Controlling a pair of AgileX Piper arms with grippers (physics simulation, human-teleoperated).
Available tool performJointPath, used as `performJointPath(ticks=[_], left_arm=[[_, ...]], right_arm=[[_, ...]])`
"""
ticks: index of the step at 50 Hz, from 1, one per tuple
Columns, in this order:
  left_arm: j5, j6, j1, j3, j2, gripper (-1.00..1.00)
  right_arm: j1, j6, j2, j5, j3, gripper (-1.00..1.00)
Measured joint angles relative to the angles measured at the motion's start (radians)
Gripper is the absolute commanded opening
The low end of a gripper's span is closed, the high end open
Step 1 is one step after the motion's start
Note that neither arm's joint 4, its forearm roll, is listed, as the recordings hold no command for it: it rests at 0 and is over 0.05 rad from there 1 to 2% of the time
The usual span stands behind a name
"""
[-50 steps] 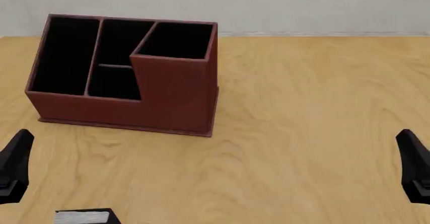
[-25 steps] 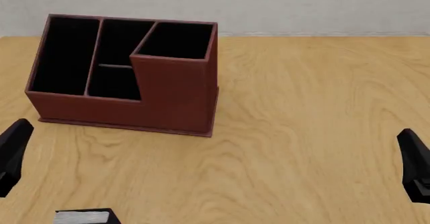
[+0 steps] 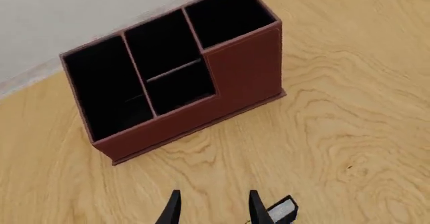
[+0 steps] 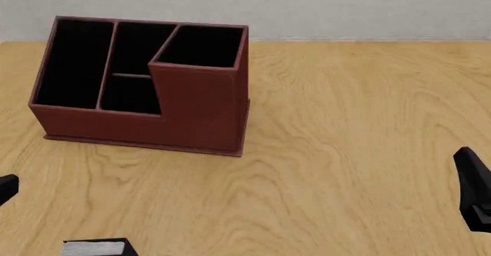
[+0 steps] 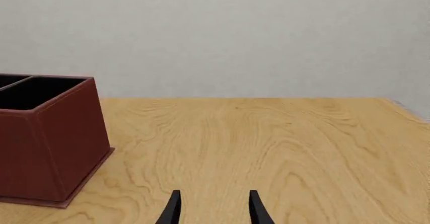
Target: Pick up the book and place it in the left compartment of the caddy.
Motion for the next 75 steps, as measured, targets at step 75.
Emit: performJointPath(ticks=[75], left_arm=[[0.3,0.013,-0.332,0.087,0.337,1.0]], right_arm=[[0.0,0.0,0.0,0.0,0.0,1.0]])
